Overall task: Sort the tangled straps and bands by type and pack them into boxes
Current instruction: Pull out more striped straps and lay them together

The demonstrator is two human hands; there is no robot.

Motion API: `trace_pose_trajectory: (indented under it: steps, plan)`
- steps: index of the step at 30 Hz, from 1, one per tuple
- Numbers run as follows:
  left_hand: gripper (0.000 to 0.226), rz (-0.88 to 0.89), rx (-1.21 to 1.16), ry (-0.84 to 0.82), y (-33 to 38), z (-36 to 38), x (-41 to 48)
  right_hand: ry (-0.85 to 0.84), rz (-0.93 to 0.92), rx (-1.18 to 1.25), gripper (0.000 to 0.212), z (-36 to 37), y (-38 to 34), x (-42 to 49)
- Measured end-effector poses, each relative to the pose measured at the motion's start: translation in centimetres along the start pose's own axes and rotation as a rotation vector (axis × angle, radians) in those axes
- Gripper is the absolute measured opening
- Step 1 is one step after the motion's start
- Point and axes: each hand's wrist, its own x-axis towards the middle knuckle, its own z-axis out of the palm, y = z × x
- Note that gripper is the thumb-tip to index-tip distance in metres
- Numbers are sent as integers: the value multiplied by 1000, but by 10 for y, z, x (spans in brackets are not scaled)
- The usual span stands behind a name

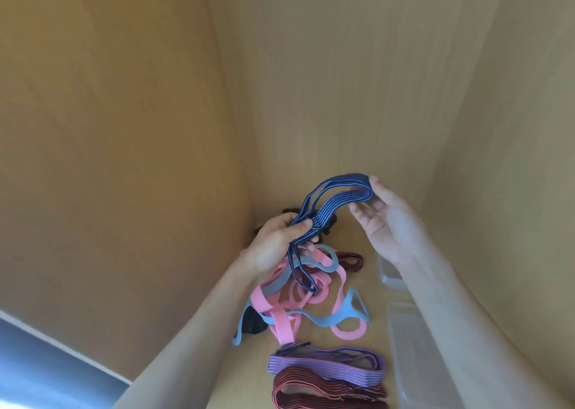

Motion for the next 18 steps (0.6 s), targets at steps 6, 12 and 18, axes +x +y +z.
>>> trace_pose_trajectory:
  steps: [6, 12, 18]
  plan:
    - [19, -23, 5, -39, -7, 4, 2, -224, -21, -263, 27, -7, 9, -5]
    - [19, -71, 66, -66, -16, 8, 4, -180, -120, -608, 7, -6, 25, -6]
    - [35, -54, 200, 67, -16, 8, 7, -124, -123, -997, 28, -9, 32, -5]
